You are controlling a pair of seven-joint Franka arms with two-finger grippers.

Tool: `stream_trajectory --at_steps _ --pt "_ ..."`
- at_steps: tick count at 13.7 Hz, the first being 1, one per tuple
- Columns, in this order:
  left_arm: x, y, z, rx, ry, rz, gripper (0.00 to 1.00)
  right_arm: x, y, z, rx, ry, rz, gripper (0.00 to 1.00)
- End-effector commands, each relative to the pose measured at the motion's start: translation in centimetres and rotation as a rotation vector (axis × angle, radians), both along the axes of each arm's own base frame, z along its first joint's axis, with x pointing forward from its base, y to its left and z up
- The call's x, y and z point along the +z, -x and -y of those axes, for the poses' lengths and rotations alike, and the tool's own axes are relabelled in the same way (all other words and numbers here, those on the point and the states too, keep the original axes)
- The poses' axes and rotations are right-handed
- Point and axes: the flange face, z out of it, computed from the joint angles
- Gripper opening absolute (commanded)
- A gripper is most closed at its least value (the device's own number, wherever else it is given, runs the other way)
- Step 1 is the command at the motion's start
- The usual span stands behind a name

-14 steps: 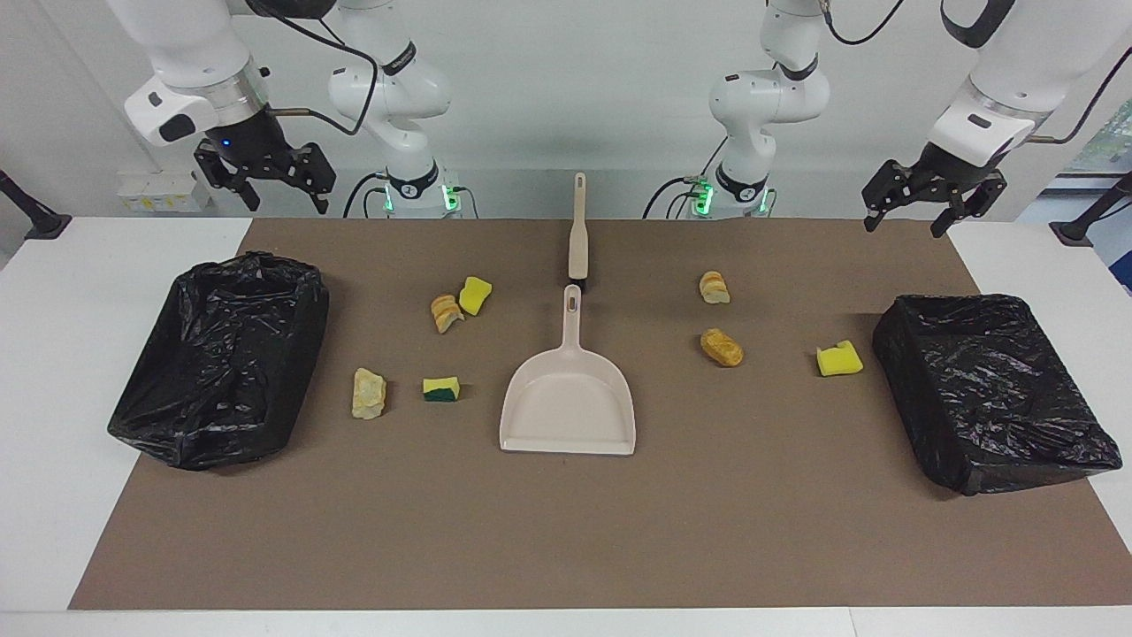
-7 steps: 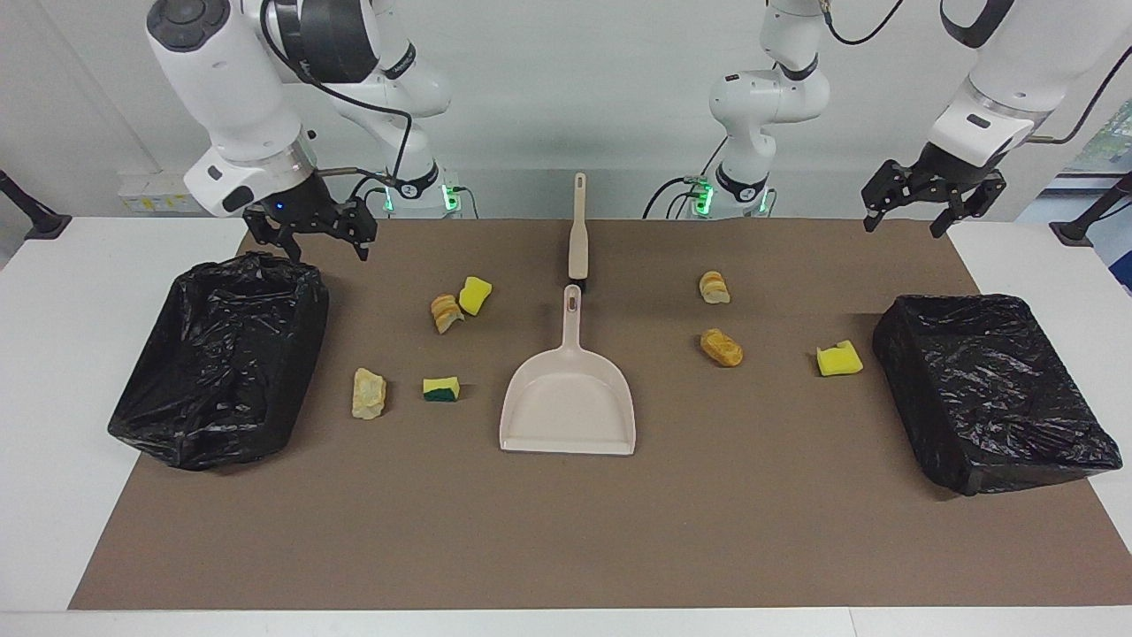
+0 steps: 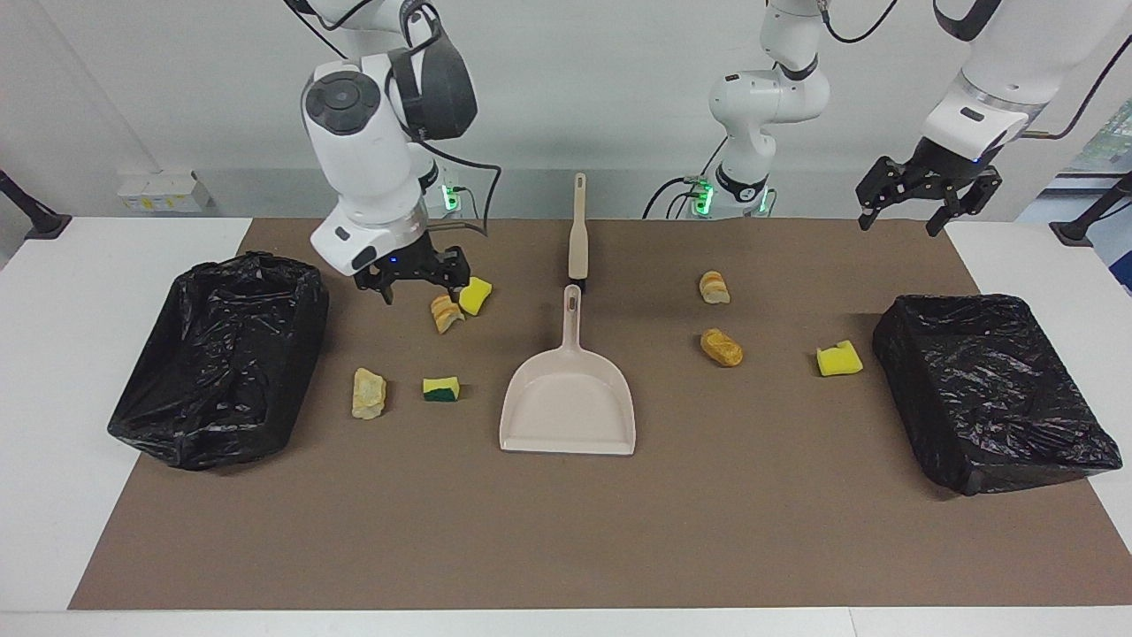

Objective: Sweep and dump trash in bin

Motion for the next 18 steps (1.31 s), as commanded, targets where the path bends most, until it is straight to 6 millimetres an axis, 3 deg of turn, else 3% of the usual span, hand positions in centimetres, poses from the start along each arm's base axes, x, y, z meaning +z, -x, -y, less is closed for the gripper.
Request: stream_trajectory --at_steps 1,4,6,11,13,15,18 --pt "0.1 0.8 0.6 0.004 -0.005 -0.007 1.00 -1.9 -0.1 -4.3 -0.073 -0.015 0.028 1.00" --pt "0.3 1.1 1.4 -0.010 -0.006 -0.010 1.00 -3.9 0.8 -9.5 -0.112 -0.016 0.043 1.00" --pt "-0.1 1.2 1.5 -0.011 -0.007 -0.016 1.00 -5.0 1.1 -10.9 -0.150 -0.024 0.069 1.00" --pt "-1.6 2.4 2.2 -0.024 -0.011 -0.037 1.00 -10.9 3.6 -17.5 -0.155 -0.009 0.112 1.00" --pt "-3.4 4.2 4.0 -0.056 -0.024 -0.055 1.00 -12.3 4.5 -18.5 -0.140 0.017 0.114 1.00" --pt "-5.0 5.6 4.4 -0.064 -0.033 -0.055 1.00 -13.8 7.3 -19.5 -0.091 0.046 0.121 1.00" --pt "-5.9 6.8 7.2 -0.119 -0.033 -0.067 1.00 -16.7 10.6 -17.6 -0.139 -0.009 0.179 1.00"
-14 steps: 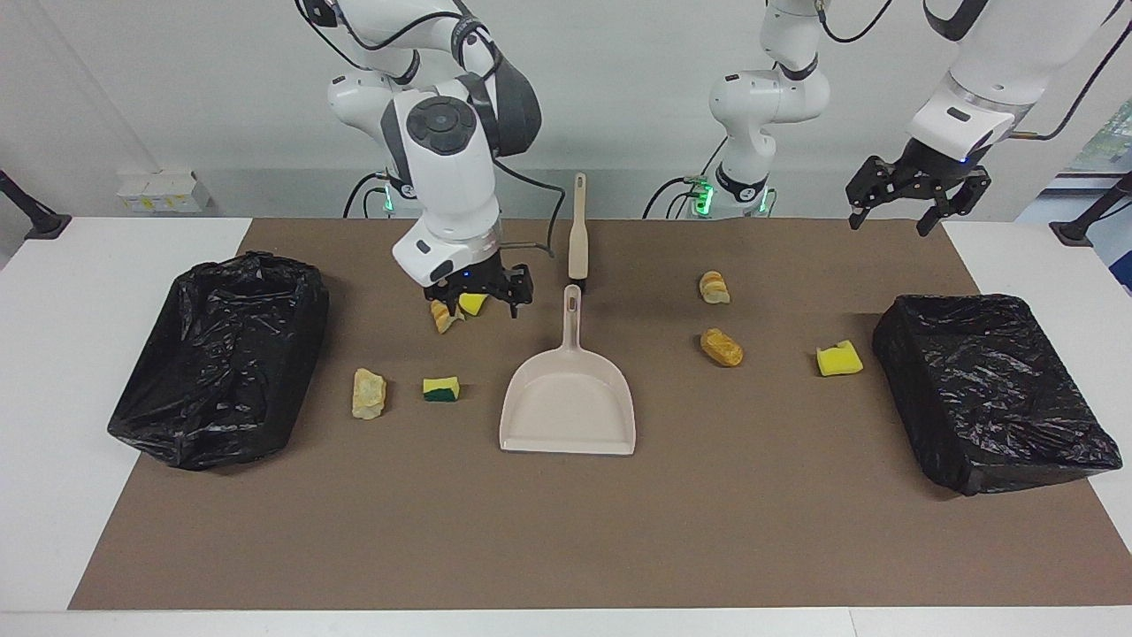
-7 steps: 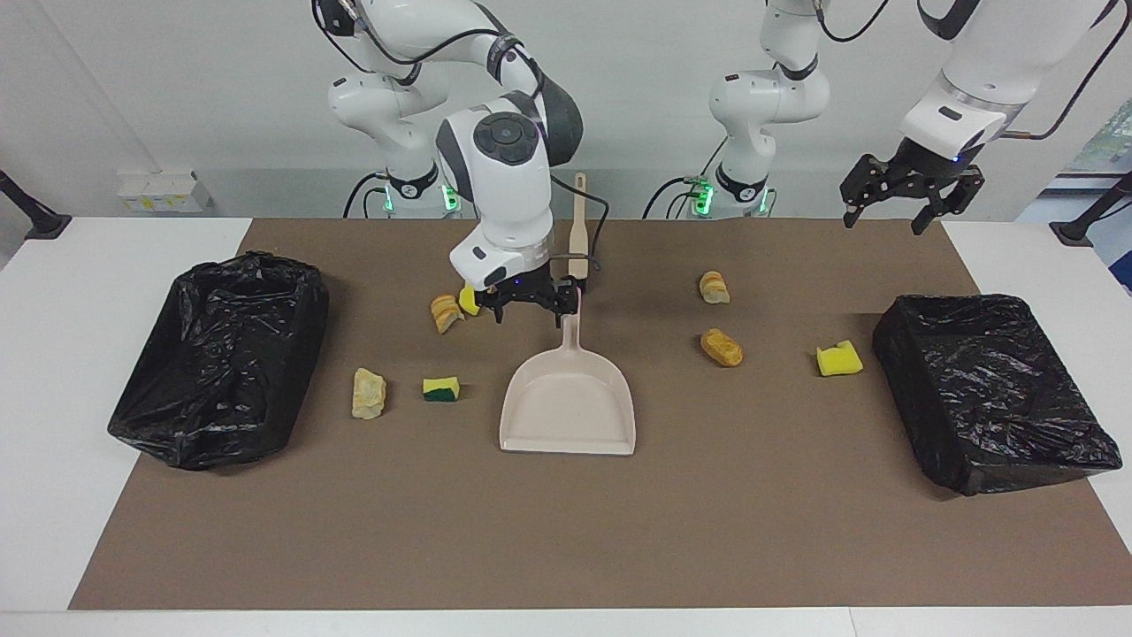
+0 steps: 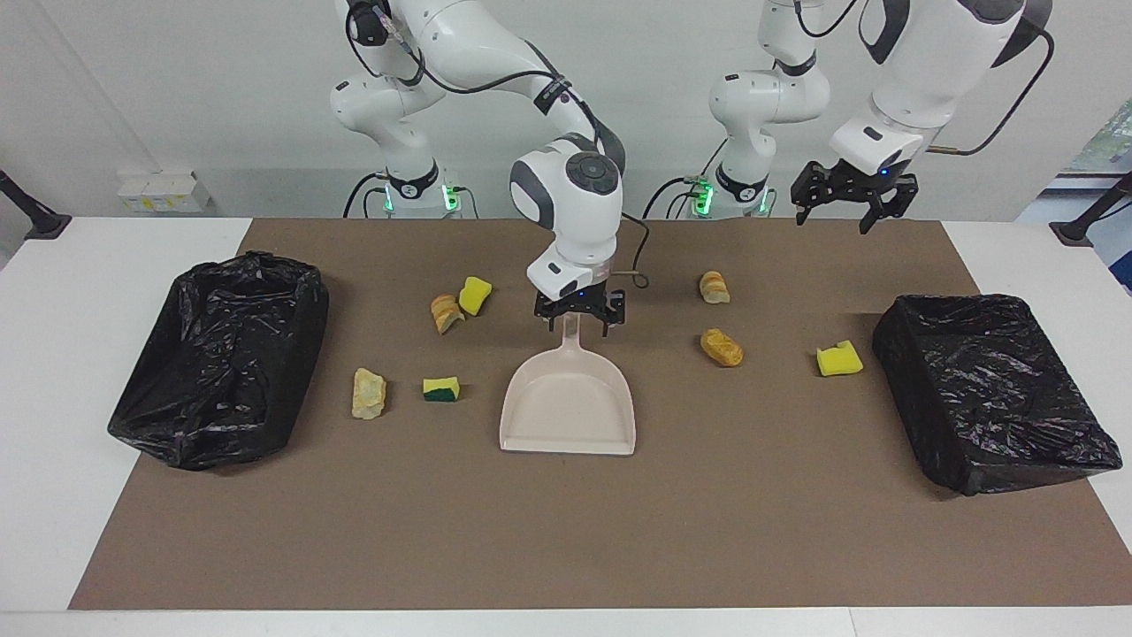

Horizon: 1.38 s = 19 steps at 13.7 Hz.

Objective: Sweep and dump trash in bin

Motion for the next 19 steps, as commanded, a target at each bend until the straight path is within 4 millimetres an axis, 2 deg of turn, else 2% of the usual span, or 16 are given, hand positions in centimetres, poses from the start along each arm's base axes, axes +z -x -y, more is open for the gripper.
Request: stream_trajectory --at_steps 1,3,4,5,6,7,8,9,11,12,14,15,16,17,19 --pt "-0.9 2.0 2.3 -0.040 0.000 0.010 1.00 -1.5 4.2 2.2 -0.005 -0.022 0.049 0.92" --pt "-1.7 3.1 4.5 -0.088 -0.002 -0.004 1.00 -1.6 4.4 2.2 0.008 -0.003 0.044 0.81" --pt "-2.1 3.6 4.8 -0.096 -0.002 -0.006 1.00 -1.4 4.5 2.1 0.015 0.014 0.036 0.81" --pt "-2.5 4.1 5.3 -0.102 0.001 -0.002 1.00 -1.1 4.5 2.1 0.018 0.038 0.023 0.76" --pt "-2.8 4.1 5.5 -0.086 0.012 -0.002 1.00 -0.8 5.1 1.7 0.035 0.060 0.015 0.62" --pt "-2.9 4.1 5.7 -0.070 0.021 0.002 1.00 -0.5 5.5 1.4 0.042 0.062 0.013 0.42" --pt "-3.0 4.1 6.5 -0.084 0.026 0.014 1.00 -0.5 5.6 1.5 0.045 0.065 0.014 0.18" --pt "-3.2 3.8 6.7 -0.079 0.030 0.027 1.00 -0.4 5.7 1.5 0.046 0.065 0.015 0.00" --pt "-3.1 3.7 6.8 -0.064 0.032 0.036 1.00 0.2 5.1 1.9 0.044 0.068 0.014 0.00" --pt "-3.1 3.8 7.1 -0.067 0.032 0.037 1.00 1.5 4.3 2.9 0.041 0.069 0.018 0.00" --pt "-3.2 3.9 7.1 -0.058 0.030 0.033 1.00 5.0 1.9 6.5 0.084 0.078 0.020 0.00" --pt "-3.3 4.3 7.9 -0.051 0.029 0.031 1.00 6.4 0.7 8.5 0.125 0.081 0.018 0.00" --pt "-3.6 5.1 9.6 -0.058 0.028 0.024 1.00 7.6 -0.4 10.6 0.180 0.088 0.016 0.00" --pt "-4.1 5.5 10.3 -0.043 0.025 0.016 1.00 8.4 -1.2 12.2 0.245 0.092 0.021 0.00" --pt "-4.8 6.7 12.4 -0.055 0.020 0.003 1.00 8.9 -2.9 16.3 0.369 0.098 0.013 0.00"
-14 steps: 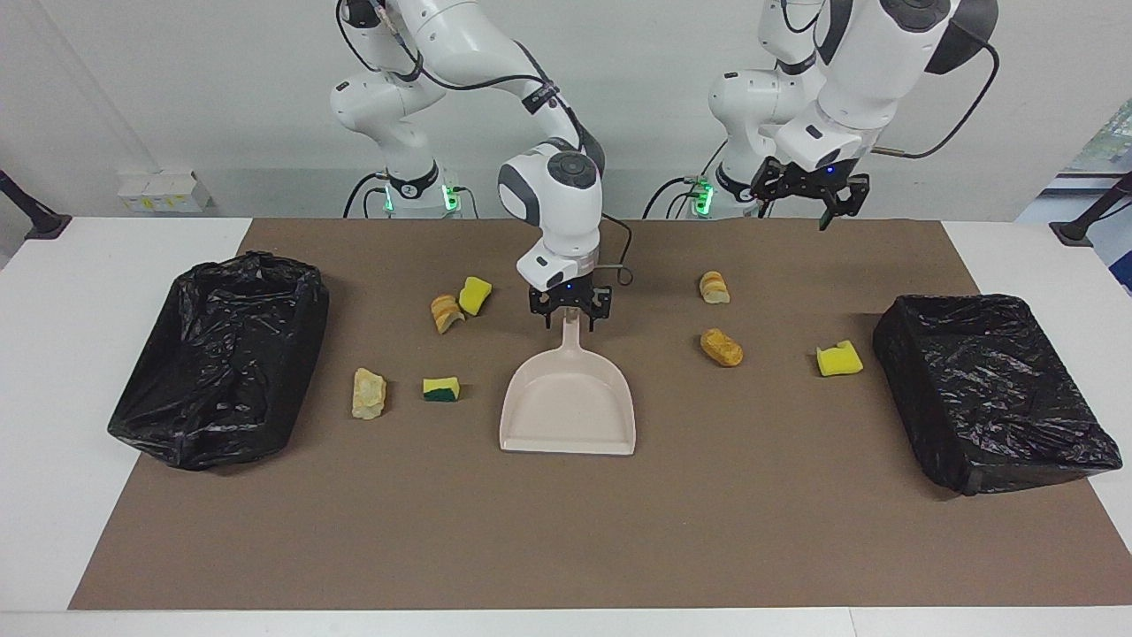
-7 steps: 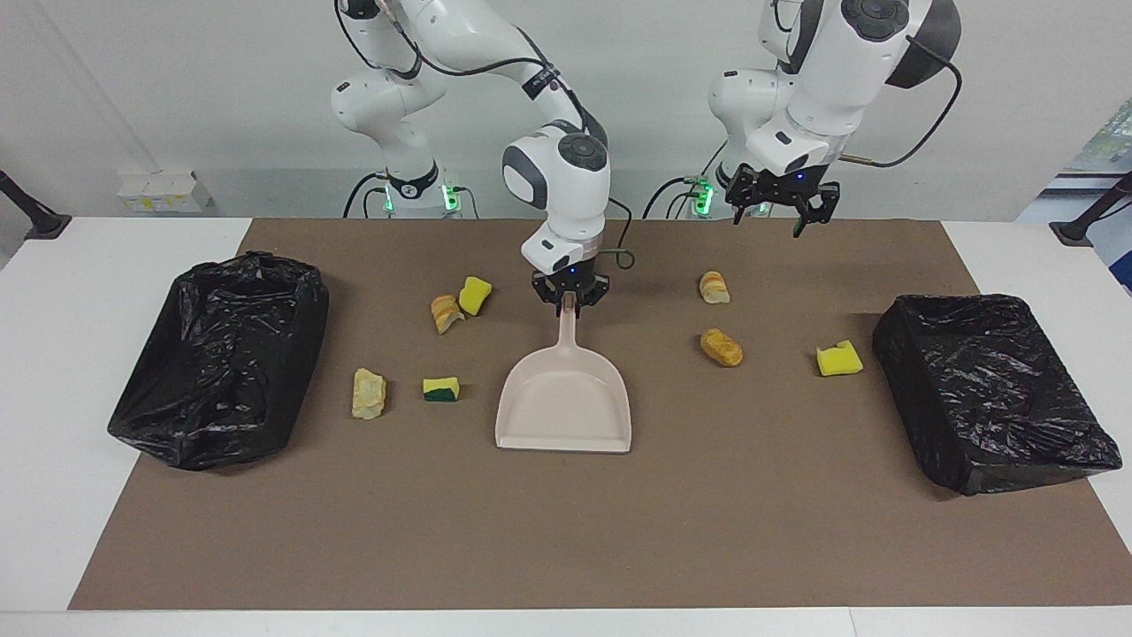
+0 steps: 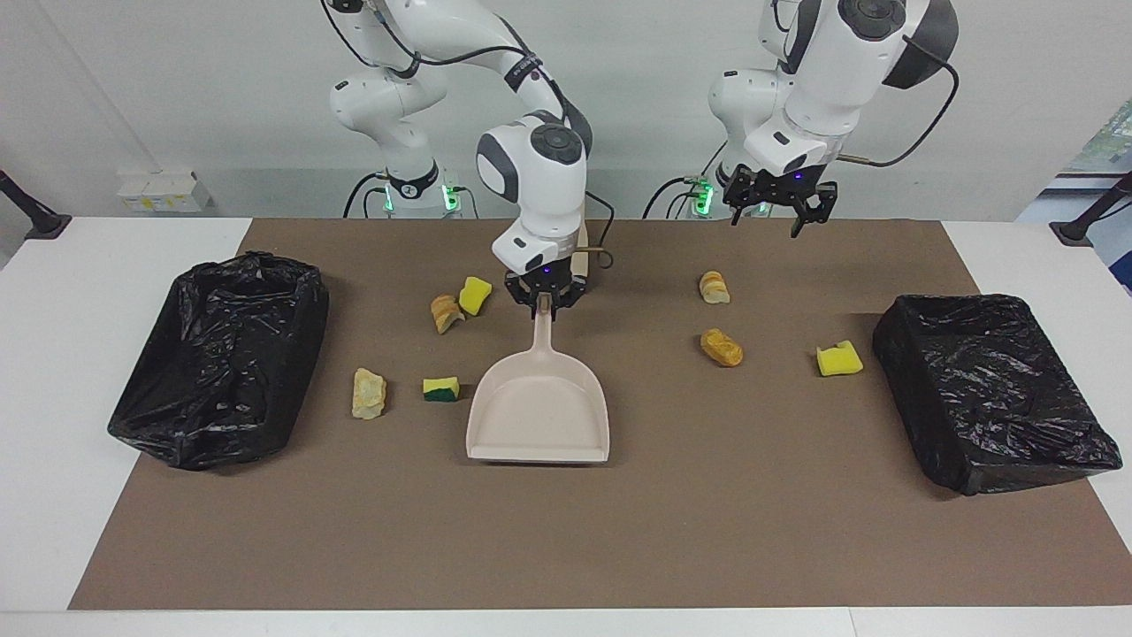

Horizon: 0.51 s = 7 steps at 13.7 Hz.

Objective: Sweep and dump trash in bin

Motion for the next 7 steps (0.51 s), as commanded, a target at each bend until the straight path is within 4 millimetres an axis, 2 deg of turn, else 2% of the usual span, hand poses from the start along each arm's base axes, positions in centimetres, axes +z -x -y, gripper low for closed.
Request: stream_trajectory --at_steps 1,3,5,7 --pt "-1.7 2.5 2.4 0.021 0.028 -0.010 1.00 0.5 -1.7 4.4 0.153 0.019 -0.015 0.00" --pt "-3.6 4.3 5.7 0.060 0.075 -0.014 1.00 0.0 -2.8 8.1 0.243 0.035 -0.039 0.00" --pt "-5.9 7.6 10.0 0.071 0.064 -0.020 1.00 -0.6 -3.9 12.0 0.423 0.042 -0.069 0.00" --pt "-8.3 10.9 13.4 0.091 0.059 -0.017 1.00 -0.7 -4.3 13.9 0.587 0.031 -0.083 0.00"
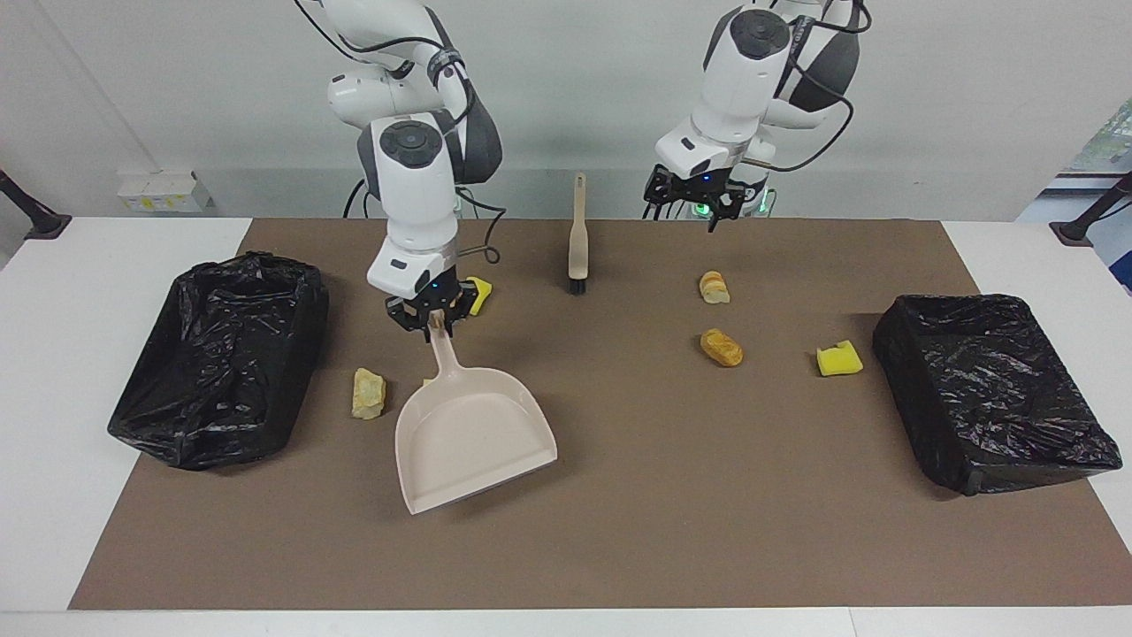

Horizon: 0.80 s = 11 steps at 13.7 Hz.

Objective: Sweep and dump trash in bin

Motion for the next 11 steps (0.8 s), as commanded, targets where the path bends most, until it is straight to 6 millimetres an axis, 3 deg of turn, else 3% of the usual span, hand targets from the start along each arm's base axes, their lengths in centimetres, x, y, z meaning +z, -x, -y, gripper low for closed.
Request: stream_trajectory --at_steps 1,3,8,11 --pt "-3.8 5.5 3.8 0.026 -0.001 -0.003 1.00 -0.1 -0.4 2.5 0.173 -0.013 -0.025 0.00" --pt "-7.7 9.9 6.6 0.035 -0.006 0.004 1.00 -0.2 -0.3 3.0 0.286 -0.004 -0.043 0.00" --pt "-12.8 18.2 10.5 0.002 -0.035 -0.005 1.00 -0.4 1.0 3.4 0.461 0.044 -0.149 0.00" --pt "-13.7 20.0 10.8 -0.016 -0.034 -0.001 1.00 -0.7 2.1 2.5 0.597 0.070 -0.171 0.00"
